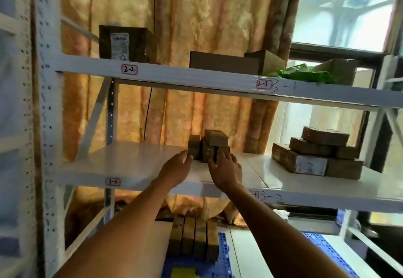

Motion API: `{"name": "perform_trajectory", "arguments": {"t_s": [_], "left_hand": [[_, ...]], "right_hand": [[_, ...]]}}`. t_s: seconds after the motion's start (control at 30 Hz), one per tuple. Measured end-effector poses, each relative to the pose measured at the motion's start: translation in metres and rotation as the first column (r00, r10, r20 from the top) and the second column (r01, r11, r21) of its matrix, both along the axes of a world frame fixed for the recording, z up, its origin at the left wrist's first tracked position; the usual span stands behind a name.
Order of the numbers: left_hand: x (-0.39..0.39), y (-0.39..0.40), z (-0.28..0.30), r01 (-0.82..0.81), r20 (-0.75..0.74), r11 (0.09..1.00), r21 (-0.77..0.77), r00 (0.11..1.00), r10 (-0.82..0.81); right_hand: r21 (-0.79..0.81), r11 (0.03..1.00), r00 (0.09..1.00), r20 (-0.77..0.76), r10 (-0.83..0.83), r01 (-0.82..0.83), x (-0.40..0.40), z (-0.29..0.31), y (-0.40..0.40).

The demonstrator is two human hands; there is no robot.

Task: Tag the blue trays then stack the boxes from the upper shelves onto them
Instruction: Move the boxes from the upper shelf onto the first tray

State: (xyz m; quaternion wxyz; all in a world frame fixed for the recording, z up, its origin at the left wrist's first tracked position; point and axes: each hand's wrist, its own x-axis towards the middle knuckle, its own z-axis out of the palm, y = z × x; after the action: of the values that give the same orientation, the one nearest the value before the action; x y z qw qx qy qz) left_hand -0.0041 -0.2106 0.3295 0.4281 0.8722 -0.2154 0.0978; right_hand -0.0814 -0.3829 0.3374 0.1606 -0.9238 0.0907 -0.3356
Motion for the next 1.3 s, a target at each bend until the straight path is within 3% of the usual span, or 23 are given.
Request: {"name": "perform_trajectory", "arguments": {"t_s": [0.23, 0.33, 0.5, 0.7, 0.77, 0.83, 0.93, 1.03, 1.1, 1.3], "left_hand": [[0.091, -0.042, 0.009, 0.002, -0.007, 0.981, -0.196, 1.0, -0.004], [0.112, -0.058, 0.001, -0.068, 0.005, 0.986, -0.154, 0.998, 0.069], [0.138, -0.074, -0.004, 0.021, 0.055, 0.993, -0.114, 0.998, -0.015], [0.141, -0.068, 0.003, -0.108, 0.013, 0.952, -0.286, 0.993, 0.116], [0.139, -0.061, 0.003, -0.173, -0.03, 0.889, -0.425, 0.984, 0.178], [0.138, -0.055, 0.004, -0.211, -0.128, 0.76, -0.615, 0.977, 0.168], [0.129, -0.048, 0.011, -0.163, -0.205, 0.506, -0.847, 0.978, -0.027], [0.105, -0.047, 0.017, -0.101, -0.179, 0.289, -0.952, 0.949, -0.26], [0.083, -0.046, 0.018, -0.056, -0.154, 0.272, -0.961, 0.923, -0.352], [0.005, -0.033, 0.011, -0.014, -0.149, 0.342, -0.94, 0.915, -0.374]], "right_hand": [[0.097, 0.983, 0.984, 0.082, -0.161, 0.153, 0.088, 0.024, -0.021], [0.085, 0.979, 0.981, 0.044, -0.19, 0.186, 0.113, 0.028, -0.026], [-0.018, 0.957, 0.95, 0.122, -0.287, 0.291, 0.14, 0.024, -0.029], [0.086, 0.965, 0.943, 0.205, -0.261, 0.248, 0.144, 0.018, -0.024], [0.113, 0.969, 0.946, 0.215, -0.242, 0.222, 0.138, 0.019, -0.022], [0.131, 0.979, 0.943, 0.274, -0.187, 0.156, 0.13, 0.02, -0.021], [0.123, 0.992, 0.931, 0.36, -0.054, 0.01, 0.112, 0.021, -0.02], [0.225, 0.96, 0.923, 0.379, 0.072, -0.167, 0.093, 0.023, -0.014], [0.282, 0.931, 0.921, 0.37, 0.118, -0.232, 0.079, 0.027, -0.01], [0.388, 0.87, 0.937, 0.288, 0.199, -0.304, 0.017, 0.026, 0.004]]}}
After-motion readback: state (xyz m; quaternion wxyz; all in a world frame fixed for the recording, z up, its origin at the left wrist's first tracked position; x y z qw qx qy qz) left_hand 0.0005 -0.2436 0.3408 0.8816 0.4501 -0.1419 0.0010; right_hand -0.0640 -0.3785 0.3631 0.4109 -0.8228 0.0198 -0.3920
